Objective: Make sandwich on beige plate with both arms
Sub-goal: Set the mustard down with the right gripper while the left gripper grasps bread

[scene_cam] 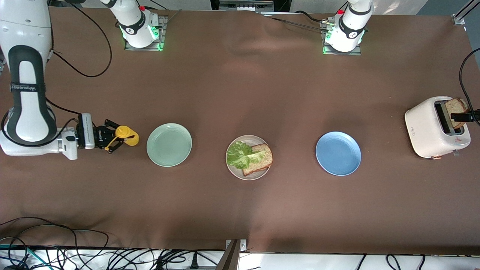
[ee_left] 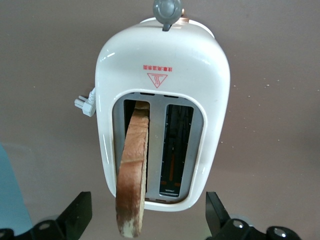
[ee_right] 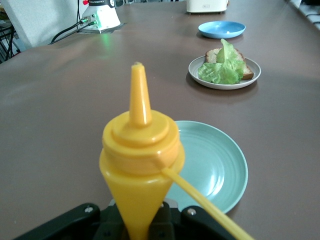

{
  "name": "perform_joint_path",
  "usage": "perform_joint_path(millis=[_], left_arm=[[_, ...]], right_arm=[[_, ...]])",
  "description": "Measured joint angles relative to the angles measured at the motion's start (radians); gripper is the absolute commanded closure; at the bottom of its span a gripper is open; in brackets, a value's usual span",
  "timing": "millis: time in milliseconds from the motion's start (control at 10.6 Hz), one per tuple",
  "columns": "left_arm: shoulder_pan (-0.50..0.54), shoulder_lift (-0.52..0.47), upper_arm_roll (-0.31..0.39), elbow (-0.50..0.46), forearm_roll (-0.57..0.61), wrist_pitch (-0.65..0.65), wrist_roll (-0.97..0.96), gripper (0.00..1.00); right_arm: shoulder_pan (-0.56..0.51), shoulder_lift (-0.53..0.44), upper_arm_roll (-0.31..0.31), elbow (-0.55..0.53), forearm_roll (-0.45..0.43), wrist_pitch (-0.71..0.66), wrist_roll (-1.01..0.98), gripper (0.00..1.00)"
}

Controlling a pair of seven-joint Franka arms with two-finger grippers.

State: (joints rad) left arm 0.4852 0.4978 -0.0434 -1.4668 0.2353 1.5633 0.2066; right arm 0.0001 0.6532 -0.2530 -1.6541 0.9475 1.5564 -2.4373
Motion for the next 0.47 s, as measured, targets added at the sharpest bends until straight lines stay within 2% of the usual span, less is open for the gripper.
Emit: perform_joint_path(millis=[284,379,473], left_arm=[[0.018,0.019,0.0,-0.004,0.029,-0.002,0.034,0.0],[0.025,0.027,0.0,-0.005,0.029,-0.006,0.038,0.06],[0.029,0.033,0.0,-0.006,0.029,-0.019,0.04,0.18]], right_arm=[[-0.023,0.055,0.002,-0.018,0.08,-0.01,-0.152,1.0],[-0.024,0.07,0.002,-0.025,0.093,-0.01,-0.18,1.0],[-0.026,0.085,0.002,-0.031,0.112,-0.009,-0.213,1.0]])
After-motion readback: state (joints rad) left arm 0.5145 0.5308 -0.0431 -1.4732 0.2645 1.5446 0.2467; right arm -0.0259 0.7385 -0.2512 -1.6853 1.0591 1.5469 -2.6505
